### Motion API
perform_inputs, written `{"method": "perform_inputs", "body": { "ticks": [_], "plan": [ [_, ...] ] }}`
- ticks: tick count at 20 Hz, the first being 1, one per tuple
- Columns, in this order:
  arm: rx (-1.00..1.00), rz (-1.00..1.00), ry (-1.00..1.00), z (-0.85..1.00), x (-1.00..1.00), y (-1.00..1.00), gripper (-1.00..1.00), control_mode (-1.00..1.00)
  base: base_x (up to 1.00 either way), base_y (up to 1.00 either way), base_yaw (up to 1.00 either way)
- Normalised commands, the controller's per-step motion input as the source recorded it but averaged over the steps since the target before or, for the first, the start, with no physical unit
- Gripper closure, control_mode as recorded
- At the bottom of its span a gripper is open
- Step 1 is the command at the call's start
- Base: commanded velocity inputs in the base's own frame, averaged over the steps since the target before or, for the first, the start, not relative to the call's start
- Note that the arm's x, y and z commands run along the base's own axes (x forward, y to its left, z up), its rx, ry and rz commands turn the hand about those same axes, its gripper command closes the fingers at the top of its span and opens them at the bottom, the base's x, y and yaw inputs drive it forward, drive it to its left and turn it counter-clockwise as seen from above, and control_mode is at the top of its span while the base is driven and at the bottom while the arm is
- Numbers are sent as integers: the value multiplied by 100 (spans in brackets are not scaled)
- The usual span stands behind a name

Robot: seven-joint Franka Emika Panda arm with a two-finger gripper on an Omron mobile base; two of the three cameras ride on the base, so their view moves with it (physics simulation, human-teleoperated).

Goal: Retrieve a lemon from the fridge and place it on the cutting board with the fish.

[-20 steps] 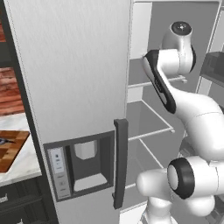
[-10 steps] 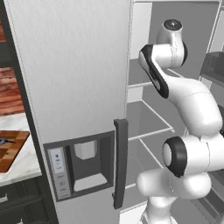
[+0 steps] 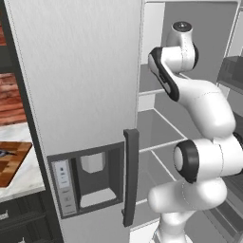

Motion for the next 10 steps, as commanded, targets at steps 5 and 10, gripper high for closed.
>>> {"method": "perform_inputs", "body": {
  "ticks": [5,10],
  "plan": [
    [0,0,9,-29,9,-2,-100,-100,0,0,0],
    [0,0,5,-23,31,-20,-100,-100,0,0,0]
  ]
}}
